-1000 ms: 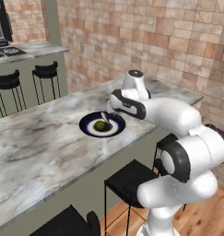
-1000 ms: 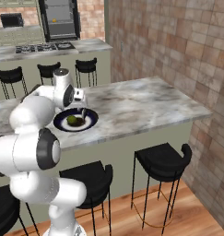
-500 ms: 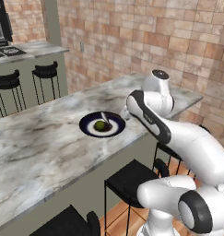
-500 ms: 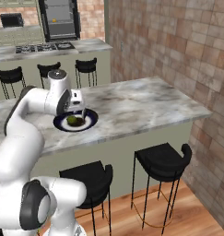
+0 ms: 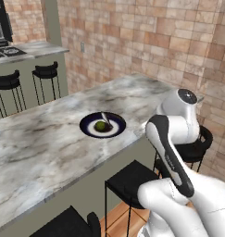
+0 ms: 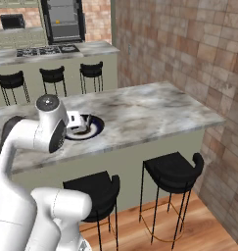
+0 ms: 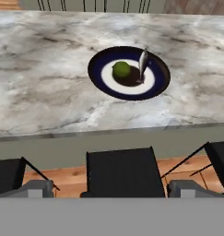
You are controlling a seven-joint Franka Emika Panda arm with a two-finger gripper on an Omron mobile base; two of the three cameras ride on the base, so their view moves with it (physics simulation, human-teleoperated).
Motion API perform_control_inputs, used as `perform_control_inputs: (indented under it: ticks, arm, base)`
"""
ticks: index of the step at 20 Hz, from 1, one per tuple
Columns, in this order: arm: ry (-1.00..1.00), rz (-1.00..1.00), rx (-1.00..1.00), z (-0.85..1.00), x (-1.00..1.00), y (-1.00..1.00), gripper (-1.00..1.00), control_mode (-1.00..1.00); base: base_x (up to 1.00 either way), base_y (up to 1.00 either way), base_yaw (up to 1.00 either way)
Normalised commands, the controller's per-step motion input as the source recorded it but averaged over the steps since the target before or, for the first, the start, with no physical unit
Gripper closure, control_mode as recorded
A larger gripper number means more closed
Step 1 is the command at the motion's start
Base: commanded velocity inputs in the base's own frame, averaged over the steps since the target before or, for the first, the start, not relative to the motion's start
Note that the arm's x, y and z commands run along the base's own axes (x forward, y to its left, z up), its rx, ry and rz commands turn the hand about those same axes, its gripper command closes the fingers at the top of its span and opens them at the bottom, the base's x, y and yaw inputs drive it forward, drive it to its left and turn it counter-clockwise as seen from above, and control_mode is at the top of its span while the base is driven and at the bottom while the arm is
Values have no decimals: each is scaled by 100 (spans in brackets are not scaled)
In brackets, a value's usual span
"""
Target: Take the cheese, fish, and lime from the fridge and place them on the plate on the dining counter to create an appetizer plate.
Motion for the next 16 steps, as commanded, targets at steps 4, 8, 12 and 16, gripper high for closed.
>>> perform_control_inputs:
  ticks: [4,8,12,16]
  arm:
    - [0,0,0,0,-53,-7,-100,-100]
    - [0,0,0,0,-31,-1,-100,-100]
    - [0,0,0,0,0,0,-100,100]
    - [0,0,0,0,0,0,-100,100]
  base:
    - [0,0,0]
    - [0,0,0]
    - [-11,-2,1]
    - [-93,-3,2]
